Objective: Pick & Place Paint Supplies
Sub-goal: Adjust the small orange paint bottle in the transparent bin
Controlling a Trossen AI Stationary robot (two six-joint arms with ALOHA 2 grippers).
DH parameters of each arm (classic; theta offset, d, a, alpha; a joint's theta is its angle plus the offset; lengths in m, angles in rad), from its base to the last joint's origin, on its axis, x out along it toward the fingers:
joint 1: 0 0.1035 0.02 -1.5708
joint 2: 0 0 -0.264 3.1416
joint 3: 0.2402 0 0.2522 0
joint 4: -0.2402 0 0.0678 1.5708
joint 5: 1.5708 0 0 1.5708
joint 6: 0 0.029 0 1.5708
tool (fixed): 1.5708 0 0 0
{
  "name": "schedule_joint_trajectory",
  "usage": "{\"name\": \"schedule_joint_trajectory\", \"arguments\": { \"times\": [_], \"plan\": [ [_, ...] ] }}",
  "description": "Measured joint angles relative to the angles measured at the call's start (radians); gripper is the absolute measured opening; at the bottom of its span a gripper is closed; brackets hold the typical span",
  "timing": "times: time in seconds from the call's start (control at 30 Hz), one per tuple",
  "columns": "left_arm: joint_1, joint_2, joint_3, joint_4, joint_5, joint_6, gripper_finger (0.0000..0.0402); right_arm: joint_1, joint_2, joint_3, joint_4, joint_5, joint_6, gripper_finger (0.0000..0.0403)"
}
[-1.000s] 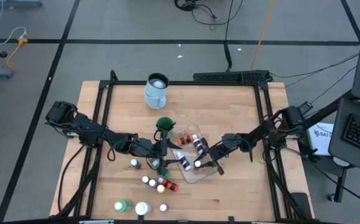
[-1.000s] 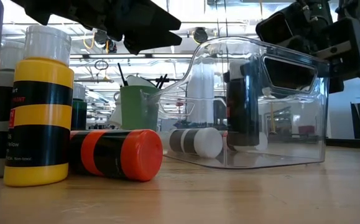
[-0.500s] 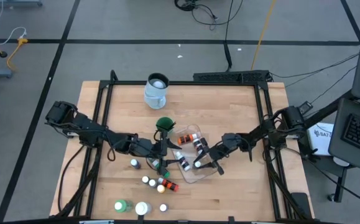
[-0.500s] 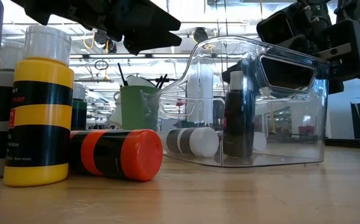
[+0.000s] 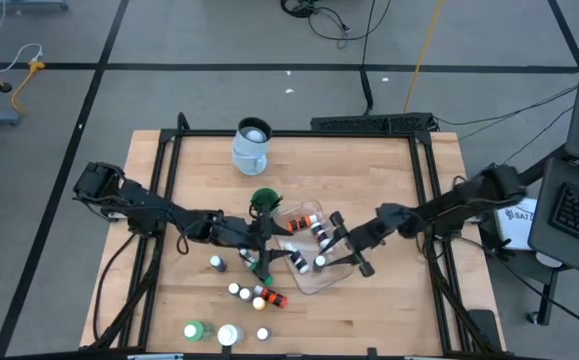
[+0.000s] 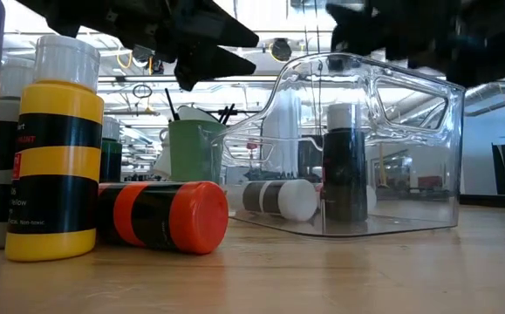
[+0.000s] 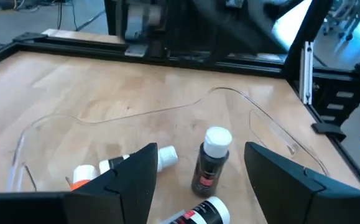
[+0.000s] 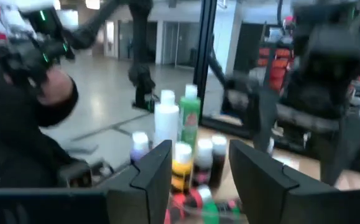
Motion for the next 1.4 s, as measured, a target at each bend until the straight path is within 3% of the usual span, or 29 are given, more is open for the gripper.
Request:
{"name": "schedule_joint_trajectory", "arguments": {
  "times": [0.1, 0.27, 0.53, 0.6, 0.67, 0.9, 1.0, 1.4],
  "plan": [
    [0.041, 0.000, 0.039, -0.126, 0.002, -0.081, 0.0243, 0.000, -0.140, -0.005, -0.122, -0.002, 0.022, 0.0153],
    [0.102, 0.036, 0.264, -0.586, 0.009, -0.116, 0.0243, 0.007, -0.381, -0.104, -0.336, 0.000, -0.089, 0.0128],
    [0.164, 0.236, 0.706, -1.142, 0.051, 0.064, 0.0243, 0.046, -0.561, -0.415, -0.198, 0.000, -0.180, 0.0070],
    [0.180, 0.314, 0.796, -1.260, 0.050, 0.116, 0.0243, 0.048, -0.589, -0.447, -0.130, 0.001, -0.185, 0.0064],
    [0.195, 0.385, 0.867, -1.345, 0.057, 0.164, 0.0243, 0.048, -0.619, -0.446, -0.169, 0.002, -0.176, 0.0062],
    [0.210, 0.558, 0.984, -1.383, 0.039, 0.289, 0.0243, 0.047, -0.626, -0.447, -0.221, 0.029, -0.173, 0.0068],
    [0.210, 0.583, 0.997, -1.378, -0.002, 0.287, 0.0243, 0.047, -0.631, -0.448, -0.213, 0.029, -0.176, 0.0070],
    [0.251, 0.662, 0.999, -1.377, 0.004, 0.256, 0.0243, 0.047, -0.631, -0.449, -0.203, 0.029, -0.176, 0.0070]
  ]
}}
